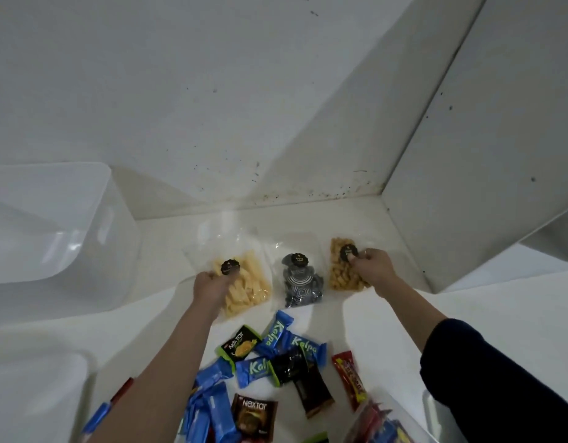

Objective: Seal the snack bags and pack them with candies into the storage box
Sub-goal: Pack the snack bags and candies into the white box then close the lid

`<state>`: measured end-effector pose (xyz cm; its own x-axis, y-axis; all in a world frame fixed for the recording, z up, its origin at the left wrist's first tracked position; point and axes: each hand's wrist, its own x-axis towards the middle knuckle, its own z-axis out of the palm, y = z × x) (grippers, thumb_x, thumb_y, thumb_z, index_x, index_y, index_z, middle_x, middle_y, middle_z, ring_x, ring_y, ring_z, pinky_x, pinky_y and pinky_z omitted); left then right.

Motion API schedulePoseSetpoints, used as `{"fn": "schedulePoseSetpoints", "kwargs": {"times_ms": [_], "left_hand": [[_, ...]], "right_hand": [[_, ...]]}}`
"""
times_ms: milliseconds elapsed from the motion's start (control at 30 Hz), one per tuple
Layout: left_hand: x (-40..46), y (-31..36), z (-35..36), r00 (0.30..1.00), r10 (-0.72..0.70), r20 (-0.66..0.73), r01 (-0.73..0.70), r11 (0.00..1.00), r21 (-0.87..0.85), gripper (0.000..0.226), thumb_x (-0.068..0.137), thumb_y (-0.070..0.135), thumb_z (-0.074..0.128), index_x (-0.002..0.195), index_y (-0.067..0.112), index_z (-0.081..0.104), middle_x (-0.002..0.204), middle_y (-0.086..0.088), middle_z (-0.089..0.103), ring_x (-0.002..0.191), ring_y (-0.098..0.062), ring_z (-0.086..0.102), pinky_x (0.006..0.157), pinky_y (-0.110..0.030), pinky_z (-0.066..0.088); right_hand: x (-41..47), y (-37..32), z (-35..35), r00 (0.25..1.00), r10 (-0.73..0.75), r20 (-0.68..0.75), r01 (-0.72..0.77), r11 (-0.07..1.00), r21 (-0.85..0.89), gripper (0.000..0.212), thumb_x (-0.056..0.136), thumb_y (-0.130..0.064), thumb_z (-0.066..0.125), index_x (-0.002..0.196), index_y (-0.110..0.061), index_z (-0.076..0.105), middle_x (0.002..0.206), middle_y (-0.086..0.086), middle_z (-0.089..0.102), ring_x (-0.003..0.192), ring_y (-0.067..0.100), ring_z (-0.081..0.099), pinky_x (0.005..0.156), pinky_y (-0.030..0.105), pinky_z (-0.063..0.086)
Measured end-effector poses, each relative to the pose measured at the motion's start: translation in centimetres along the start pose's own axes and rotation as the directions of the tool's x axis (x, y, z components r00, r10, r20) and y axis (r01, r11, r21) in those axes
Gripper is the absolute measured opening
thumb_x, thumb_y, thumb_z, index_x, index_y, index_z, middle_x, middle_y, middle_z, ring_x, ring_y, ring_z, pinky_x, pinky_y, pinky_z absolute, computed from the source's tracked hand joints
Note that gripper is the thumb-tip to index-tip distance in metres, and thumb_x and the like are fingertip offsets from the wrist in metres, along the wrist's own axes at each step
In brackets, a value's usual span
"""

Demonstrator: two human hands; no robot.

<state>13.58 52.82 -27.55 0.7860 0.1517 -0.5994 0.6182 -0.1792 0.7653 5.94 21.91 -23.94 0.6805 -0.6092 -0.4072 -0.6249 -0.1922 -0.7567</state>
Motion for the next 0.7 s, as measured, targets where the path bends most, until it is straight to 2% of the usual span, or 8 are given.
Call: {"fn": "schedulePoseSetpoints", "kwargs": {"times_ms": [100,200,300,367,433,467,600,700], "left_hand": [[-0.6,0.1,0.2,1.0,0.029,-0.006,-0.029,0.999,0.031,0.072,0.079,0.028,0.075,0.136,0.005,0.037,0.133,-0.014,0.048,0.116,-0.031,0.05,0.09,-0.038,0.043],[-1.4,0.3,0.6,0.994,0.11,-0.003,-0.108,0.986,0.128,0.071,0.082,0.032,0.07,0.14,0.015,0.032,0.14,-0.012,0.043,0.121,-0.031,0.048,0.094,-0.039,0.045],[-2.8,0.7,0.6,0.986,0.164,-0.028,-0.159,0.977,0.14,0.066,0.084,0.029,0.067,0.139,0.019,0.031,0.14,-0.012,0.044,0.12,-0.032,0.048,0.092,-0.036,0.044],[-3.9,0.8,0.2,0.977,0.207,-0.055,-0.196,0.969,0.153,0.065,0.085,0.028,0.067,0.139,0.019,0.031,0.142,-0.012,0.043,0.122,-0.032,0.047,0.088,-0.032,0.041],[-5.0,0.8,-0.5,0.97,0.233,-0.072,-0.219,0.962,0.16,0.066,0.085,0.029,0.067,0.14,0.021,0.031,0.144,-0.011,0.041,0.125,-0.031,0.046,0.085,-0.03,0.039],[-5.5,0.8,-0.9,0.967,0.241,-0.079,-0.227,0.961,0.156,0.066,0.084,0.029,0.067,0.14,0.022,0.032,0.145,-0.01,0.04,0.125,-0.03,0.045,0.084,-0.029,0.038],[-7.5,0.7,-2.3,0.953,0.279,-0.115,-0.264,0.956,0.125,0.066,0.082,0.027,0.069,0.138,0.025,0.034,0.145,-0.007,0.041,0.125,-0.03,0.046,0.09,-0.033,0.042],[-9.1,0.9,-3.9,0.937,0.326,-0.124,-0.315,0.944,0.101,0.066,0.082,0.026,0.07,0.138,0.027,0.034,0.145,-0.006,0.041,0.125,-0.029,0.046,0.094,-0.037,0.045]], "right_hand": [[-1.2,-1.5,1.5,0.993,-0.028,0.119,0.001,0.975,0.223,0.02,0.086,-0.02,0.066,0.069,-0.013,0.058,0.068,0.006,0.058,0.055,0.018,0.053,0.04,0.02,0.038],[-2.1,-2.7,4.4,0.976,-0.037,0.216,0.008,0.991,0.133,0.025,0.083,-0.023,0.07,0.064,-0.015,0.054,0.067,0.008,0.055,0.054,0.018,0.051,0.047,0.024,0.042],[-2.6,-3.2,6.8,0.971,0.012,0.237,0.004,0.998,-0.066,0.029,0.075,-0.033,0.076,0.07,-0.011,0.056,0.08,0.01,0.062,0.081,0.026,0.061,0.072,0.034,0.051],[-2.8,-3.7,7.4,0.974,0.029,0.225,-0.027,1.0,-0.013,0.03,0.072,-0.028,0.08,0.08,-0.007,0.059,0.086,0.009,0.06,0.093,0.031,0.061,0.072,0.033,0.048],[-3.1,-4.2,7.4,0.973,0.081,0.218,-0.096,0.993,0.062,0.053,0.069,-0.02,0.083,0.106,0.005,0.054,0.099,0.012,0.056,0.104,0.035,0.059,0.073,0.034,0.048],[-3.3,-4.3,7.3,0.964,0.106,0.242,-0.133,0.986,0.098,0.058,0.067,-0.016,0.084,0.109,0.005,0.05,0.102,0.014,0.055,0.106,0.036,0.058,0.074,0.036,0.049],[-4.5,-4.6,6.7,0.938,0.098,0.333,-0.145,0.983,0.116,0.05,0.065,-0.01,0.084,0.104,0.005,0.056,0.106,0.018,0.063,0.094,0.033,0.061,0.074,0.037,0.052],[-6.1,-4.6,6.3,0.932,0.018,0.363,-0.086,0.981,0.173,0.053,0.069,-0.011,0.081,0.112,-0.001,0.052,0.101,0.012,0.06,0.079,0.021,0.057,0.062,0.031,0.048]]}}
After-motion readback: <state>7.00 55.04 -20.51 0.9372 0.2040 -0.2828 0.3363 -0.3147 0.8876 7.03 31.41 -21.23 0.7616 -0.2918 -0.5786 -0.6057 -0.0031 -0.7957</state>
